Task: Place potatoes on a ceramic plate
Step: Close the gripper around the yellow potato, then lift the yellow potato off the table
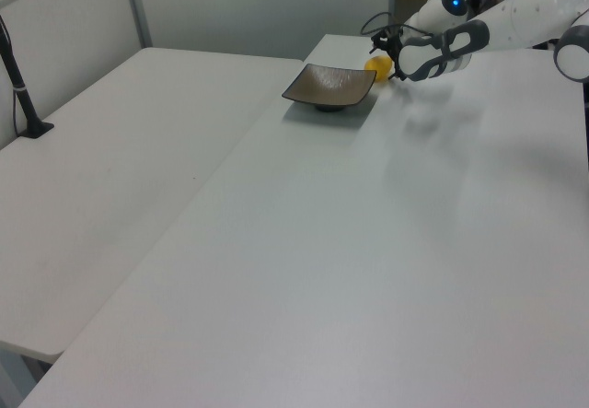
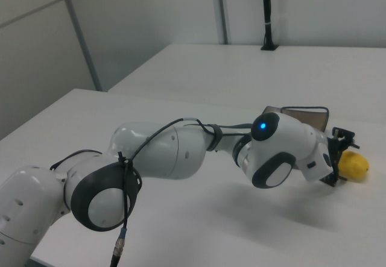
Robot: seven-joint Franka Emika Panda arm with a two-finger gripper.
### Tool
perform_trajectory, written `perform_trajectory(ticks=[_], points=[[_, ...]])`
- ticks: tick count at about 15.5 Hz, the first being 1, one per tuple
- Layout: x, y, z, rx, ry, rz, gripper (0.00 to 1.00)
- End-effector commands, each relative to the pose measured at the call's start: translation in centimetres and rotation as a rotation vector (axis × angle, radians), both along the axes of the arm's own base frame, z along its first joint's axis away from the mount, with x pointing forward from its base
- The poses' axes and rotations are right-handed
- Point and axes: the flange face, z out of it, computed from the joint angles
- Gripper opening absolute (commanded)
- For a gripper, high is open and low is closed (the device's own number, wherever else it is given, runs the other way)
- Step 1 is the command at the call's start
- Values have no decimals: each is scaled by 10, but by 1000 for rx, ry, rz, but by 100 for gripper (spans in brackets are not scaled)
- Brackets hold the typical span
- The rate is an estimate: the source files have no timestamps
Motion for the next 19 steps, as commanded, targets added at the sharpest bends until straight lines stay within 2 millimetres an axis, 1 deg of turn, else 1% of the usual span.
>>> perform_trajectory(ticks=[1,3,4,6,8,10,11,14,16,19], points=[[4,2,2,-20,-23,-4,78],[4,3,2,-37,-13,11,58],[4,3,2,-48,-7,22,51],[3,3,1,-56,0,31,46],[3,3,1,-56,0,30,46],[3,2,6,-57,-5,30,46],[3,2,11,-57,-10,30,46],[1,-2,36,-59,-37,21,46],[0,-3,61,-58,-63,17,46],[-2,-2,89,-58,-98,13,46]])
